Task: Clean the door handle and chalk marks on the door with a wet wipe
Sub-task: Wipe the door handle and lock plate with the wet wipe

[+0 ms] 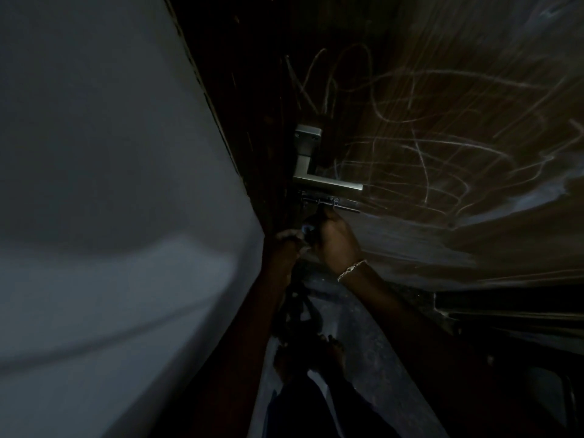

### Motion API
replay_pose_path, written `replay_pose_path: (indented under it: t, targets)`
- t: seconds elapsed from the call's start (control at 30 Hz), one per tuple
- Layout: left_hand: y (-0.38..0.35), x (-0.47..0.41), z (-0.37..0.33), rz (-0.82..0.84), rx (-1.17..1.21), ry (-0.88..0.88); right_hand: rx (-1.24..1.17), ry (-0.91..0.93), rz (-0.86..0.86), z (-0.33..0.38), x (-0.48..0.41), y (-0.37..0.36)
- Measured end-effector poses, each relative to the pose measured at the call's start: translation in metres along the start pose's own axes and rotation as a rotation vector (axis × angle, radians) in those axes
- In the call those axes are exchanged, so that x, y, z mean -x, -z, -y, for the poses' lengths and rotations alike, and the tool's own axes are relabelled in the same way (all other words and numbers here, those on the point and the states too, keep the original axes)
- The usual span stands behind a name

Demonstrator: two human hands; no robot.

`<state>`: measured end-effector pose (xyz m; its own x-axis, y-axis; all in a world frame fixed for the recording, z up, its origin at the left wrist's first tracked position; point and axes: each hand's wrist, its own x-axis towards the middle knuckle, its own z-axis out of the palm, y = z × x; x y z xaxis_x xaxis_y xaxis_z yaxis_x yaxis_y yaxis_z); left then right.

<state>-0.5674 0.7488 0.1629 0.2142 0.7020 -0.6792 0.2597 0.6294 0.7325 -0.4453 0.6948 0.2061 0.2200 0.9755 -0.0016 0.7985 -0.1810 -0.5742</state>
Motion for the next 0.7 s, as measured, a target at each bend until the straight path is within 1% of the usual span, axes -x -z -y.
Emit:
replay_pose_path:
  t: [0.1, 0.17, 0.27, 0.3, 0.37, 0.43, 0.6, 0.63, 0.7]
  targets:
    - [0.002, 0.000, 0.001, -0.016, -0.051, -0.031, -0.009, 0.058, 0.014, -0.003, 0.022, -0.004]
    - [0.000, 0.003, -0.002, -0.013, -0.055, -0.039, -0.017, 0.017, 0.015, -0.013, 0.030, 0.001]
    - [-0.005, 0.003, -0.006, 0.050, 0.092, -0.007, -0.027, -0.077, -0.065, -0.022, 0.021, 0.007]
    - [-0.006, 0.005, -0.008, 0.059, 0.102, -0.003, -0.035, -0.087, -0.084, -0.022, 0.016, 0.009]
    - [-0.012, 0.006, -0.009, 0.063, 0.082, -0.035, -0.044, -0.097, -0.122, -0.019, 0.005, 0.010]
    - [-0.014, 0.007, -0.007, 0.026, 0.097, -0.059, -0.044, -0.125, -0.138, -0.016, 0.000, 0.006]
    - [-0.012, 0.003, -0.004, 0.016, 0.118, -0.044, -0.016, -0.071, -0.078, -0.015, 0.017, -0.001]
    - [-0.011, 0.002, -0.004, 0.024, 0.110, -0.037, -0.025, -0.079, -0.078, -0.016, 0.018, 0.002]
    - [-0.010, 0.000, -0.003, 0.029, 0.098, -0.022, -0.044, -0.109, -0.133, -0.019, 0.014, 0.007]
